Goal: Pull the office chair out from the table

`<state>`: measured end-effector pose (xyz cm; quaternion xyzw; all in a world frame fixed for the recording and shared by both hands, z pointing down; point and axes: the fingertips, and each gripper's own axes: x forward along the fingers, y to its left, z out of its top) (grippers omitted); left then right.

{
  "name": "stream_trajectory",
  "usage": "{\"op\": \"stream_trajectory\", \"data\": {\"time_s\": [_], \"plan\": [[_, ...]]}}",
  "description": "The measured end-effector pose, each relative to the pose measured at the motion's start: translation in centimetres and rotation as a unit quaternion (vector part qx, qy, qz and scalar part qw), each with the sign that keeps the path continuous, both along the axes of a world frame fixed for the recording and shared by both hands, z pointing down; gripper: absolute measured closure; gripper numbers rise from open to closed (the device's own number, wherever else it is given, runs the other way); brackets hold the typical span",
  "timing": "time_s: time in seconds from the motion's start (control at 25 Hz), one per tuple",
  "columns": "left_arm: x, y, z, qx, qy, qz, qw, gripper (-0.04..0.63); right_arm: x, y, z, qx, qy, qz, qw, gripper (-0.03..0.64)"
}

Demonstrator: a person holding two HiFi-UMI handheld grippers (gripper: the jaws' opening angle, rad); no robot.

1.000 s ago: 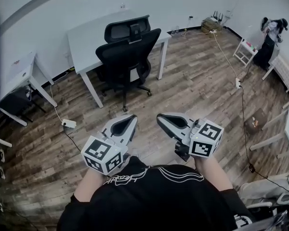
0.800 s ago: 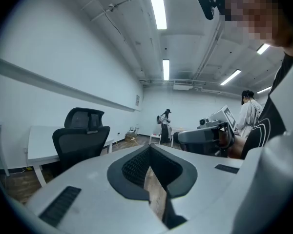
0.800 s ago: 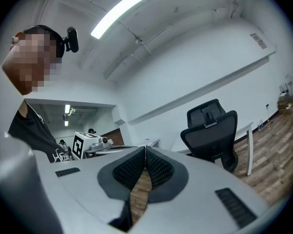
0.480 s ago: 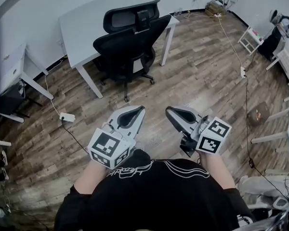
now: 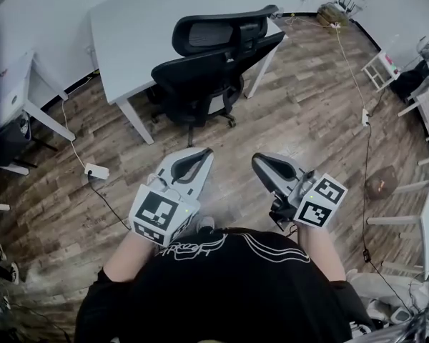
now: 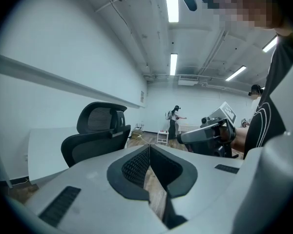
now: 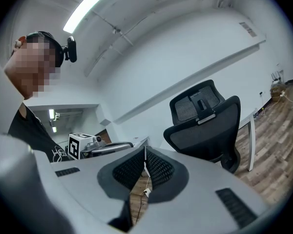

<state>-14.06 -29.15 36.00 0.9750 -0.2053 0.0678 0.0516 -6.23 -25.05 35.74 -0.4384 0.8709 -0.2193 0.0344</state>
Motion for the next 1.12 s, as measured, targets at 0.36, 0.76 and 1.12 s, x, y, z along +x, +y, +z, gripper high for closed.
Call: {"op": "stream_trajectory", "data": {"time_s": [0.36,0.76,1.12], "plan": [[1.0,-4.5,-0.4,0.012,-0.010,-0.014,0.9998,0.589,2.7,-4.3,-1.0,0.019,0.000,0.003,1.000,0.580],[4.8,-12.1,-1.7,0.038,-0.027,-0.113,0.9925,0.588,10.1,-12.6,-3.3,0.052,0.004,-0.045,0.998,0.579],[8.5,-18.7,-1.6,0.050,-0.069,-0.189,0.9783,0.515,19.0,-22.1,-2.4,0.056,0.070,-0.067,0.994,0.578]]}}
